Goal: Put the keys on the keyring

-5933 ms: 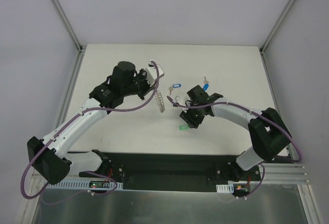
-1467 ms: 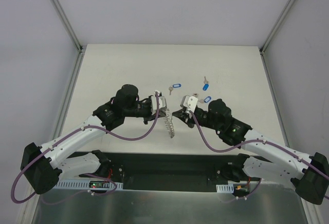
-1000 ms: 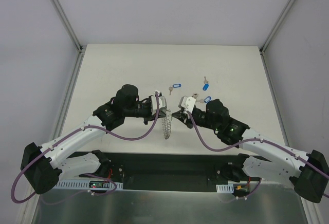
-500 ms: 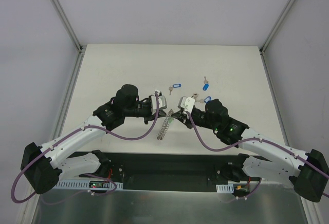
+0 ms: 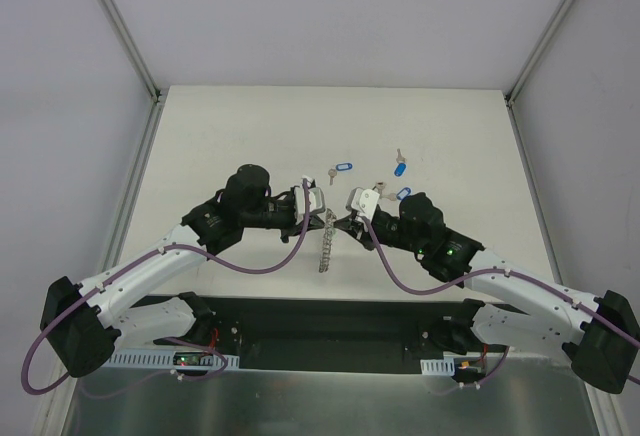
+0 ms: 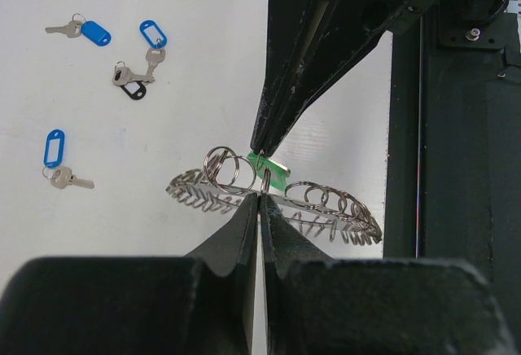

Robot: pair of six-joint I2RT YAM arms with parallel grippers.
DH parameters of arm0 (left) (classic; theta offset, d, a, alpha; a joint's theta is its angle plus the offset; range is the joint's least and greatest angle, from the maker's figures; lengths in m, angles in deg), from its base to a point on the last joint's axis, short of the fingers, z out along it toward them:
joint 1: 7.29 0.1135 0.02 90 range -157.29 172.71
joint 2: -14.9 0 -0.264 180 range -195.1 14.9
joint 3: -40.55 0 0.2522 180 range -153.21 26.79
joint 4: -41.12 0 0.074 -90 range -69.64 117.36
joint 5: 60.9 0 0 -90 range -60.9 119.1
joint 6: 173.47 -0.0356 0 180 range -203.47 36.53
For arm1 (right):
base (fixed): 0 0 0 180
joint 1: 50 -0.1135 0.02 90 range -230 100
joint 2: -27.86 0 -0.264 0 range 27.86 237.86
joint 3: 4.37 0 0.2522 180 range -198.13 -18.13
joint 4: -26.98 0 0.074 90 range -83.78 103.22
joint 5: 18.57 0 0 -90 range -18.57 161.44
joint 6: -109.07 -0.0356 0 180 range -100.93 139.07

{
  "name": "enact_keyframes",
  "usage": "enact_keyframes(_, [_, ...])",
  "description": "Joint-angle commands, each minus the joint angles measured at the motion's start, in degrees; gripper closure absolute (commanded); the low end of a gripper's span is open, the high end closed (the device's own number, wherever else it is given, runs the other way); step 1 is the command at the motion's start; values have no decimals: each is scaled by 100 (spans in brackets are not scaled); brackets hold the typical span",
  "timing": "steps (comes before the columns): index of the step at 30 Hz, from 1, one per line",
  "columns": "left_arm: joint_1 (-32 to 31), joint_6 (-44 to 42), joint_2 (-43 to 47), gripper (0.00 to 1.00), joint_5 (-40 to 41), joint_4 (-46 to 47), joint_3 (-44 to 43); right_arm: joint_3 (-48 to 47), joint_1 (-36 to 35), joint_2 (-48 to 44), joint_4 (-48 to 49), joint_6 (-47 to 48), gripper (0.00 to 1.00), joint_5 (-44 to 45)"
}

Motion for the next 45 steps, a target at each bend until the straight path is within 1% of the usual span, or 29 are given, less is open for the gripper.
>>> enact_keyframes(1, [-46,33,33,100,-178,320,-30,-33,-29,-150,205,98,99,63])
enact_keyframes(9, [-37,42,6,100,-134,320,-39,2,-29,-255,152,98,99,80])
enact_keyframes(25, [-37,77,24,100,-72,320,-39,-86,-29,-176,-23,160,99,-113])
enact_keyframes(45, [-37,77,-11,100,-125,320,-47,-103,-29,-79,73,116,99,-210])
